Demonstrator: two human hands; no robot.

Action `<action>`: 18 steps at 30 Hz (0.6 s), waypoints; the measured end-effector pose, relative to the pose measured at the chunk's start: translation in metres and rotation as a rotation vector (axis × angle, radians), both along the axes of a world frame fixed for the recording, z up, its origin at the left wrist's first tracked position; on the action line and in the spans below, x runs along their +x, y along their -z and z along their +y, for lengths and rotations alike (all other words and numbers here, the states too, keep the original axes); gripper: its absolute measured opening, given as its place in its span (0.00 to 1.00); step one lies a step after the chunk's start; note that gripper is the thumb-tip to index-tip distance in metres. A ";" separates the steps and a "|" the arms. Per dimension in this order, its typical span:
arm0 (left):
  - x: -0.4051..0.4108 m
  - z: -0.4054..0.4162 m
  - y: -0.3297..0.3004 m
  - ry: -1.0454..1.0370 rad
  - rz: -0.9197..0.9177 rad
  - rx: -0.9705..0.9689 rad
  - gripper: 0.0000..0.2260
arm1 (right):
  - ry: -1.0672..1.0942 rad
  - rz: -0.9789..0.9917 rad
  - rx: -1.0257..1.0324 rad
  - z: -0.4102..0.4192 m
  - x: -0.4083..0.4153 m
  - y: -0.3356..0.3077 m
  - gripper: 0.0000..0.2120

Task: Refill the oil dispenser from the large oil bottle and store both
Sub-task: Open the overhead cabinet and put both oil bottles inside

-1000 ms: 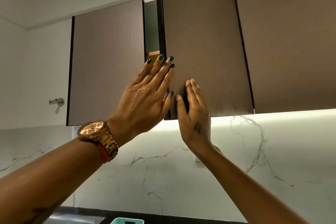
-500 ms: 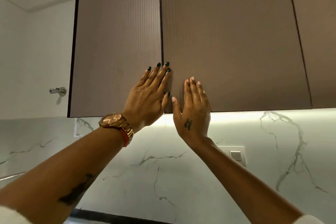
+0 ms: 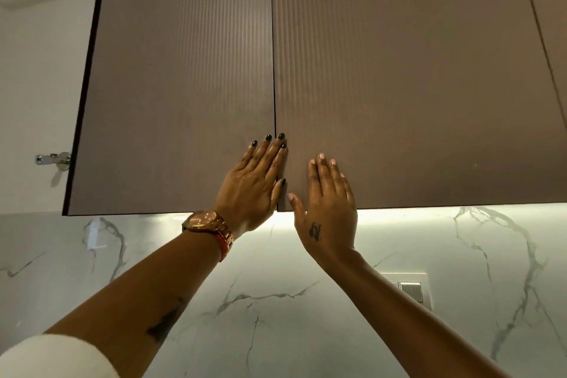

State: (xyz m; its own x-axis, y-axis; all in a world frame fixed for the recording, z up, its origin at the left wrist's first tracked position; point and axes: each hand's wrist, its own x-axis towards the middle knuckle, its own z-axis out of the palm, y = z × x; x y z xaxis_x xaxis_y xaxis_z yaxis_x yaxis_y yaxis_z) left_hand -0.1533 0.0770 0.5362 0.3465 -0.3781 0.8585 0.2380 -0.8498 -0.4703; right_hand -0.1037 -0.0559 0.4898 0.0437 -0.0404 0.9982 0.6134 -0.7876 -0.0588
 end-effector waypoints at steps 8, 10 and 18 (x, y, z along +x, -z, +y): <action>0.054 0.021 -0.003 0.084 -0.040 0.014 0.25 | 0.142 0.060 -0.054 0.016 0.040 -0.002 0.31; 0.061 0.022 -0.005 0.086 -0.036 0.018 0.25 | 0.160 0.090 -0.062 0.017 0.046 -0.004 0.33; 0.077 0.028 -0.002 0.141 0.011 -0.003 0.27 | 0.245 0.096 -0.104 0.019 0.053 -0.003 0.35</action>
